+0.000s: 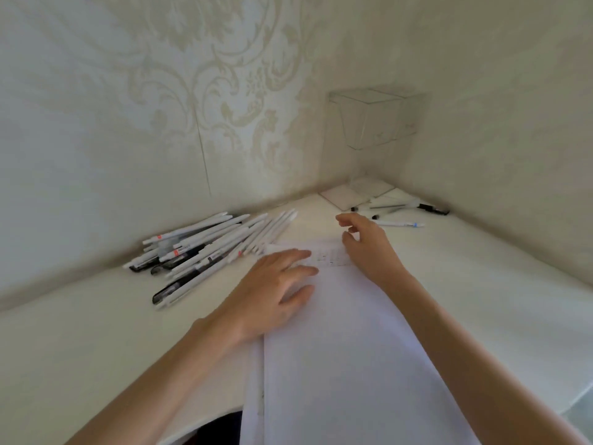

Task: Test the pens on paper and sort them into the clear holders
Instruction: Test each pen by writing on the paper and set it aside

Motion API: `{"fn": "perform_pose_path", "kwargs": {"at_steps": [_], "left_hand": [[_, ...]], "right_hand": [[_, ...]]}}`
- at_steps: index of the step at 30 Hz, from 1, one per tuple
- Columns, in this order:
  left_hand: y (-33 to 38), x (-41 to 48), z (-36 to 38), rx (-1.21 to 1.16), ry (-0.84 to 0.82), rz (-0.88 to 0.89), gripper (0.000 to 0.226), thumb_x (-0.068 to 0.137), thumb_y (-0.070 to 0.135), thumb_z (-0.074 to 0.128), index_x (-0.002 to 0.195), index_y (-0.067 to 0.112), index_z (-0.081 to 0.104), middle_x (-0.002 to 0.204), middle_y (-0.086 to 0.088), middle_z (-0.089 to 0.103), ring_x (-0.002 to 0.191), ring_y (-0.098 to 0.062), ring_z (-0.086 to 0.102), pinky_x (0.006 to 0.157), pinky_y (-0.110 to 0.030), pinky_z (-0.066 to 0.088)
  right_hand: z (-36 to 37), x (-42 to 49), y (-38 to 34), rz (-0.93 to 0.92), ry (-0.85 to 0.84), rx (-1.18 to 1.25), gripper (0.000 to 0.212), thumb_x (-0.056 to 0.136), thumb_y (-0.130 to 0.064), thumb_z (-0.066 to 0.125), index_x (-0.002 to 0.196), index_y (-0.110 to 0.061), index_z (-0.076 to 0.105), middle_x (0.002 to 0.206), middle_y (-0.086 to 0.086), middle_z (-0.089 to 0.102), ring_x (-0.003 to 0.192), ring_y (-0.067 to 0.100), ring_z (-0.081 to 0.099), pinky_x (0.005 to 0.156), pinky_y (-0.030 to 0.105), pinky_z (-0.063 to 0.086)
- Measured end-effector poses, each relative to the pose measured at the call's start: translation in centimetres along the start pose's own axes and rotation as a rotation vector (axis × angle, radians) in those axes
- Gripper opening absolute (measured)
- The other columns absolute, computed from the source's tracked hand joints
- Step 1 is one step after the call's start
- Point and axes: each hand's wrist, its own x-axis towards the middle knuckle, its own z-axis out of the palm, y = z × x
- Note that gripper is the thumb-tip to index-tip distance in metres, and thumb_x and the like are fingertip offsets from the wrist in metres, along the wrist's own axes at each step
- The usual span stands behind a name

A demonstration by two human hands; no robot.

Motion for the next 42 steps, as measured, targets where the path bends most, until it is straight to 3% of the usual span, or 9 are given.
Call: {"fn": "perform_pose_path", "kwargs": {"at_steps": [4, 9, 15, 20, 25, 27, 30, 33, 42], "left_hand": [[0.6, -0.4, 1.8, -0.005, -0.233, 0.07, 0.073, 0.082, 0.067, 0.008, 0.141, 0.032, 0.035, 0.15, 0.015, 0.023, 0.138, -0.002, 0.014, 0.11, -0.018, 0.003], [0.4, -0.5, 2.2, -0.046, -0.16, 0.092, 0.068, 0.087, 0.067, 0.012, 0.137, 0.032, 0.041, 0.146, 0.016, 0.031, 0.135, -0.002, 0.021, 0.109, -0.017, 0.008], [0.3, -0.7, 2.3, -0.059, -0.111, 0.127, 0.059, 0.092, 0.06, 0.02, 0.132, 0.027, 0.049, 0.142, 0.011, 0.04, 0.131, -0.003, 0.026, 0.107, -0.014, 0.009], [0.9, -0.9, 1.6, -0.056, -0.007, 0.136, 0.04, 0.092, 0.041, 0.04, 0.113, 0.018, 0.065, 0.124, 0.003, 0.059, 0.114, -0.007, 0.045, 0.1, -0.013, 0.024], [1.1, -0.8, 0.9, -0.091, 0.048, 0.104, 0.032, 0.089, 0.032, 0.044, 0.1, 0.017, 0.07, 0.111, 0.006, 0.064, 0.103, -0.004, 0.053, 0.091, -0.017, 0.036], [0.8, -1.0, 0.5, -0.072, 0.039, 0.095, 0.034, 0.089, 0.033, 0.042, 0.099, 0.017, 0.07, 0.109, 0.006, 0.065, 0.1, -0.005, 0.054, 0.088, -0.019, 0.038], [0.2, -1.9, -0.2, -0.055, 0.013, 0.085, 0.035, 0.09, 0.036, 0.04, 0.1, 0.02, 0.069, 0.11, 0.008, 0.063, 0.101, -0.004, 0.053, 0.087, -0.018, 0.038], [-0.6, -3.0, -0.7, -0.054, 0.002, 0.074, 0.038, 0.091, 0.038, 0.037, 0.104, 0.021, 0.068, 0.114, 0.01, 0.06, 0.105, -0.002, 0.051, 0.09, -0.02, 0.038], [-1.5, -4.3, -0.6, -0.136, 0.001, 0.025, 0.041, 0.09, 0.042, 0.036, 0.112, 0.024, 0.065, 0.12, 0.018, 0.053, 0.112, 0.01, 0.042, 0.095, -0.01, 0.03]], "right_hand": [[-3.9, 2.4, 5.2, 0.04, 0.103, -0.408, 0.052, 0.084, 0.007, 0.039, 0.132, -0.009, 0.052, 0.138, 0.011, 0.051, 0.126, 0.031, 0.041, 0.104, 0.035, 0.032], [-5.3, 3.6, 8.6, 0.257, 0.068, -0.656, 0.039, 0.094, -0.009, 0.036, 0.131, -0.008, 0.048, 0.137, 0.015, 0.045, 0.123, 0.034, 0.038, 0.1, 0.037, 0.029], [-6.9, 3.0, 8.9, 0.143, 0.075, -0.588, 0.025, 0.096, -0.022, 0.05, 0.115, -0.011, 0.061, 0.117, 0.013, 0.058, 0.113, 0.031, 0.044, 0.091, 0.035, 0.034], [-7.9, -0.7, 4.1, 0.04, 0.252, -0.293, 0.019, 0.089, -0.02, 0.061, 0.106, -0.011, 0.061, 0.087, 0.005, 0.064, 0.081, 0.025, 0.056, 0.068, 0.031, 0.039], [-3.7, -6.4, 0.0, -0.183, 0.201, -0.496, 0.014, 0.078, -0.004, 0.062, 0.089, -0.013, 0.061, 0.053, 0.005, 0.054, 0.052, 0.029, 0.051, 0.051, 0.027, 0.028], [-2.1, -7.3, 0.0, -0.251, 0.118, -0.569, 0.012, 0.078, -0.007, 0.063, 0.089, -0.011, 0.063, 0.06, 0.006, 0.061, 0.067, 0.029, 0.058, 0.055, 0.027, 0.031], [-1.1, -7.5, 0.1, -0.253, -0.111, -0.448, 0.037, 0.089, -0.013, 0.052, 0.125, -0.009, 0.054, 0.092, 0.007, 0.065, 0.1, 0.025, 0.047, 0.082, 0.03, 0.037], [-1.0, -6.9, 0.4, -0.335, -0.177, -0.438, 0.047, 0.091, -0.01, 0.044, 0.138, -0.01, 0.043, 0.098, 0.004, 0.058, 0.091, 0.018, 0.036, 0.085, 0.022, 0.031], [-0.7, -4.6, 1.7, -0.478, -0.133, -0.486, 0.038, 0.092, -0.038, 0.039, 0.112, -0.018, 0.064, 0.098, 0.003, 0.049, 0.091, 0.02, 0.042, 0.082, 0.03, 0.039]]}}
